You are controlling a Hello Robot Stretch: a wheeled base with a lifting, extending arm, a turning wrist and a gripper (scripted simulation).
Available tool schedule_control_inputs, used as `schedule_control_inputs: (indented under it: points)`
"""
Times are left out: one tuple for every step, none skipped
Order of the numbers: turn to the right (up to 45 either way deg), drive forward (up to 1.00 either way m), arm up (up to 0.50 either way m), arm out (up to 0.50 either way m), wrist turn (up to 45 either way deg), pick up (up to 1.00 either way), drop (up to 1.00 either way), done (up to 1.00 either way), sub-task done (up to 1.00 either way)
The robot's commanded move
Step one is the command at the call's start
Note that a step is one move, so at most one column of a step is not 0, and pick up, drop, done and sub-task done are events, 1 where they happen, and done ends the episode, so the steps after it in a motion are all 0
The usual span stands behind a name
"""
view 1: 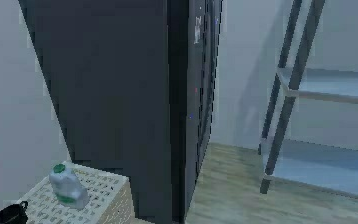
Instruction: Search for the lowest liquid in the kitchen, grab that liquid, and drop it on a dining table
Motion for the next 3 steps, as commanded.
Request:
schedule_control_inputs:
  points:
    - [0.0,0.05,0.00,0.00,0.0,0.00,0.00,0.00,0.00]
    - [-45.0,0.00,0.00,0.00,0.0,0.00,0.00,0.00,0.00]
    - [-45.0,0.00,0.00,0.00,0.0,0.00,0.00,0.00,0.00]
